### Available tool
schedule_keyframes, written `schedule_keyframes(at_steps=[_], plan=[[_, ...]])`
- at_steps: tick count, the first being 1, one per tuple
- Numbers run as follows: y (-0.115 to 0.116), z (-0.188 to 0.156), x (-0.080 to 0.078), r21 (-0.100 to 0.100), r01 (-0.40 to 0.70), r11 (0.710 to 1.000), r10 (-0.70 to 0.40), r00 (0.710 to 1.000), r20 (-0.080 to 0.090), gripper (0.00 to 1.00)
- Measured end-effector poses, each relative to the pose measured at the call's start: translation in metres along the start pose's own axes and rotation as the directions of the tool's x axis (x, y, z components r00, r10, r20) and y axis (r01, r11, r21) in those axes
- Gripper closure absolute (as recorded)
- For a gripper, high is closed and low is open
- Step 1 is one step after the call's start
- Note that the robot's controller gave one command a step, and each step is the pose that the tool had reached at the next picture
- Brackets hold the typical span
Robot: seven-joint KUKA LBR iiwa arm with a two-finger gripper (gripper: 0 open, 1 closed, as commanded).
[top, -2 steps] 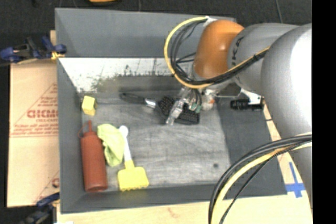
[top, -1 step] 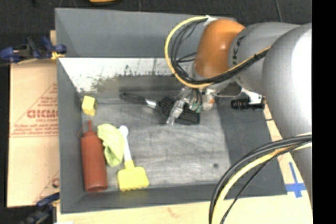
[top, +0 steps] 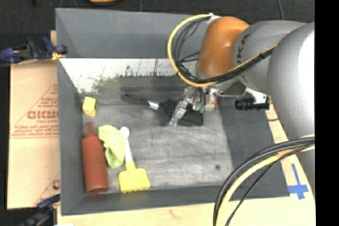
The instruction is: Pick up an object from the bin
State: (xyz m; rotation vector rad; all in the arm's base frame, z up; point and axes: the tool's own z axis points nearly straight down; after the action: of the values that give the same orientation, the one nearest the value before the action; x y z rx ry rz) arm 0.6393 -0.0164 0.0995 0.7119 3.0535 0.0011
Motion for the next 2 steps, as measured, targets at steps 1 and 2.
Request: schedule_keyframes(at_steps=[1,2], plan=[[-0.0004,-0.0093,0.0003,0.001,0.0,1.0,0.0,1.0,-0.003,1.0],[-0.0003,-0.0162,0.0002,0.001,0.0,1.0,0.0,1.0,-0.002,1.0]])
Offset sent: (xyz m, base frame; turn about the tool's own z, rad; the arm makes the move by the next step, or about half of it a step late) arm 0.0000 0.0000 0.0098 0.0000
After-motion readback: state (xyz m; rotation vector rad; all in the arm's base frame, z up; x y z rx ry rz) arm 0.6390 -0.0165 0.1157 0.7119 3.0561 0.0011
